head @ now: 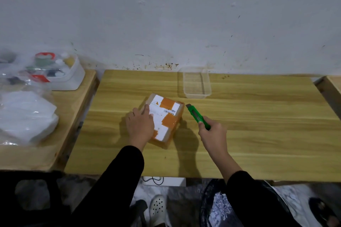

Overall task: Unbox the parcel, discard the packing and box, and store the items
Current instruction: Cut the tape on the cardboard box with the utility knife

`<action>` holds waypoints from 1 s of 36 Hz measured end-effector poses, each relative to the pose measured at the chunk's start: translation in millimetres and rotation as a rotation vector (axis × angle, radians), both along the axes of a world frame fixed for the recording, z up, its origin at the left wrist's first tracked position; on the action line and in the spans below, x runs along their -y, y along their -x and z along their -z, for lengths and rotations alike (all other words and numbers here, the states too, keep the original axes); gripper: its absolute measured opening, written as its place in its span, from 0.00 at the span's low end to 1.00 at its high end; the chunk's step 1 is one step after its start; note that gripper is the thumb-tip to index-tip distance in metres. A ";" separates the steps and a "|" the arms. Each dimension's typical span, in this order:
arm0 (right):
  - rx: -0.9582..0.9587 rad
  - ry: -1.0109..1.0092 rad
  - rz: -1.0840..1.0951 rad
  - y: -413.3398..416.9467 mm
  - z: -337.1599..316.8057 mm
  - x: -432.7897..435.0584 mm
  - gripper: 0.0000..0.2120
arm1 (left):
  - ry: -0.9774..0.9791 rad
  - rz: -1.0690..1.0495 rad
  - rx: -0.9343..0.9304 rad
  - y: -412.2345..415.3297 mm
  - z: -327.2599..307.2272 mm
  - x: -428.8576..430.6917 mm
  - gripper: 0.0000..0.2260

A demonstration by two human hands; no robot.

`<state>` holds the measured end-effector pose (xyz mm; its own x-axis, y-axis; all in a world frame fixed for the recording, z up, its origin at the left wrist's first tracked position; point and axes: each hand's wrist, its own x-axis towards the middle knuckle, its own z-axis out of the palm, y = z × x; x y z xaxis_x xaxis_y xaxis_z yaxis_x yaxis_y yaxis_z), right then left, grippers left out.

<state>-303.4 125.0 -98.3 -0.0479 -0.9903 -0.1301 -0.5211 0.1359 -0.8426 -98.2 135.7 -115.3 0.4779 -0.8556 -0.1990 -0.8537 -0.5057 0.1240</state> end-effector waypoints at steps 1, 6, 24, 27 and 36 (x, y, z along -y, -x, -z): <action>0.011 -0.003 0.003 -0.7 0.2 -0.9 0.17 | 0.023 -0.012 -0.016 5.2 -0.4 -6.3 0.23; 0.040 -0.017 0.038 -0.9 4.2 -6.7 0.17 | 0.196 -0.133 -0.325 32.5 7.5 -37.8 0.26; 0.082 0.092 -0.021 -2.5 7.3 -21.4 0.17 | 0.350 -0.210 -0.703 39.1 29.6 -41.0 0.27; 0.072 0.090 -0.042 -3.1 5.7 -20.9 0.16 | 0.361 -0.198 -0.725 38.5 30.7 -41.3 0.27; -0.119 0.131 -0.168 -6.8 3.7 -23.7 0.16 | 0.360 -0.232 -0.733 39.5 34.2 -40.3 0.26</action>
<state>-296.5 148.7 -102.0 0.1112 -0.9938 -0.0033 -0.6241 -0.0672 -0.7784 -137.8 176.1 -149.5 0.5057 -0.8222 -0.2614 -0.3740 -0.4819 0.7924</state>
